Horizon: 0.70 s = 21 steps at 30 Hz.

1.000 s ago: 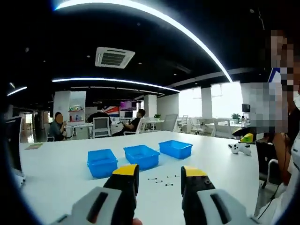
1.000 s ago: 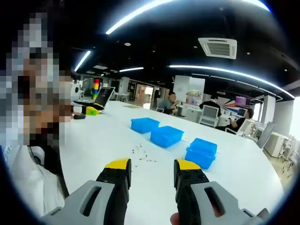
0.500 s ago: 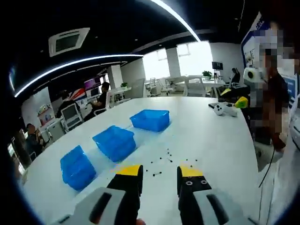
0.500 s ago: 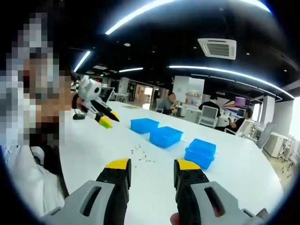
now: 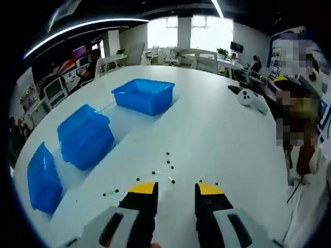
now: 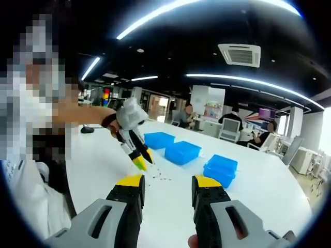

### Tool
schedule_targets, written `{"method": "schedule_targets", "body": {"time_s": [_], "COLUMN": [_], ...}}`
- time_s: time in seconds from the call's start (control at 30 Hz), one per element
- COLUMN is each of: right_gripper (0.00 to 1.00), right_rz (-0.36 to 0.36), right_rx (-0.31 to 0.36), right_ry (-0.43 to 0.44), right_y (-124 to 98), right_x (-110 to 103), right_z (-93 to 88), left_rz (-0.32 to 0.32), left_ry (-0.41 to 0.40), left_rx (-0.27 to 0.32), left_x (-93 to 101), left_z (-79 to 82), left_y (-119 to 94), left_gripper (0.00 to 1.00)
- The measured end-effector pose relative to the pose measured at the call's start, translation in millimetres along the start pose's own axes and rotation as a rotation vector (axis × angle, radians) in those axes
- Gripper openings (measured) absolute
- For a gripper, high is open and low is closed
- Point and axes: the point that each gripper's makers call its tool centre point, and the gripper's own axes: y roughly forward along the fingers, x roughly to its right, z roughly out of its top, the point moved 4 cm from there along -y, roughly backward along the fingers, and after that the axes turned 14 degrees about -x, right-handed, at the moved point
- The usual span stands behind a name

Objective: Pick up the resistors one by one and place each resistor into its matching bin, sorting the parts by color and model until every resistor is separated into the correct bin for its type

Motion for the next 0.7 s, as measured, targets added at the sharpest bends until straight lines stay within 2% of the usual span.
{"method": "schedule_targets", "body": {"time_s": [0.03, 0.23, 0.37, 0.4, 0.47, 0.53, 0.57, 0.63, 0.67, 0.7], "right_gripper": [0.38, 0.38, 0.38, 0.38, 0.38, 0.38, 0.38, 0.38, 0.38, 0.38], "right_rz": [-0.001, 0.000, 0.007, 0.009, 0.011, 0.014, 0.015, 0.017, 0.017, 0.017], "right_rx": [0.002, 0.007, 0.013, 0.011, 0.010, 0.010, 0.010, 0.010, 0.011, 0.011], "right_ry": [-0.001, -0.003, -0.004, -0.002, 0.000, -0.001, -0.002, -0.004, -0.005, -0.006], "right_y": [-1, -2, -2, -2, 0, 3, 3, 3, 3, 3], "right_x": [0, 0, 0, 0, -1, -3, -3, -4, -5, -5], "right_z": [0.4, 1.7, 2.7, 2.3, 1.6, 0.6, 1.0, 1.7, 1.9, 2.1], "left_rz": [-0.005, 0.015, 0.044, 0.073, 0.064, 0.056, 0.038, 0.045, 0.037, 0.015], "left_ry": [-0.031, -0.060, -0.075, -0.062, -0.072, -0.083, -0.134, -0.130, -0.146, -0.196], "left_rx": [-0.022, -0.066, -0.092, -0.080, -0.086, -0.086, -0.070, -0.089, -0.090, -0.091], "left_x": [-2.6, -9.0, -13.2, -14.6, -10.5, -9.5, -6.0, -6.3, -6.0, -5.6], "left_z": [-0.3, 3.2, 4.0, 6.0, 5.0, 5.6, 7.4, 5.3, 5.3, 4.5], "left_y": [7, 22, 30, 30, 31, 32, 33, 32, 33, 33], "left_gripper": [0.28, 0.22, 0.22, 0.20, 0.17, 0.06, 0.06, 0.05, 0.05, 0.05]}}
